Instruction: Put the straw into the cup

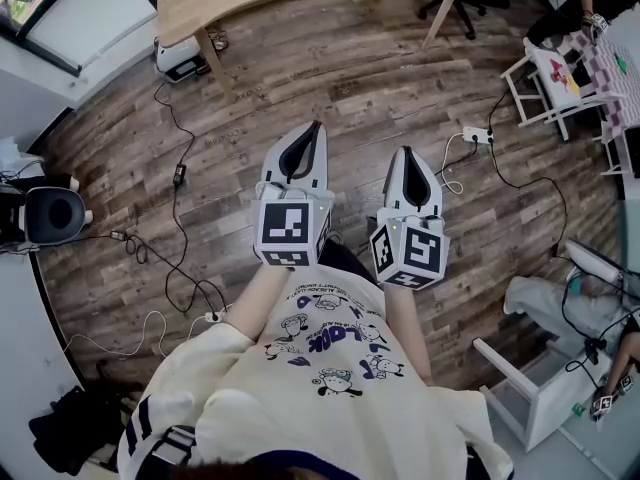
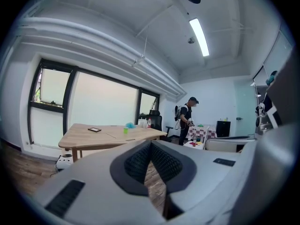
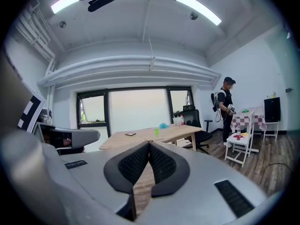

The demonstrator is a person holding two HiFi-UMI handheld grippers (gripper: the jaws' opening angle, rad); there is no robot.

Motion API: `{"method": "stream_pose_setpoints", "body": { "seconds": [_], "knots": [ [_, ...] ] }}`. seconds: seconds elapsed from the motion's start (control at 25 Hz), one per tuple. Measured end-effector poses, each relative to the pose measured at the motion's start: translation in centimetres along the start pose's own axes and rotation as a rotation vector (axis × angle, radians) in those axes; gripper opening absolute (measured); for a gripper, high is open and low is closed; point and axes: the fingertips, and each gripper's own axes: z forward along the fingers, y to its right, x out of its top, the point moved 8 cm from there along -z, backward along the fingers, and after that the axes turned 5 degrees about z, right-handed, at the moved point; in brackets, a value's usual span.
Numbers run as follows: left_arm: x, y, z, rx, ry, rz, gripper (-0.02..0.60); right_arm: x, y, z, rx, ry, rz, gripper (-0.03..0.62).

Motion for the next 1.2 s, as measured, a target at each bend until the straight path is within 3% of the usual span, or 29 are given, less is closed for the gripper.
{"method": "stream_pose_setpoints", "body": {
  "seconds": [0.52,1.2],
  "knots": [
    [-0.3,-0.6,2.5,-0.007,-0.036,0.001,0.028,-0.4,0.7,2.5,-0.01,-0.034,0.028,-0.008],
    [2.5,-5.5,17.2,-0.071,-0.032,-0.008,0.028,2.5,2.7,17.0,-0.047,-0.02,0.044,-0.008]
  ]
}}
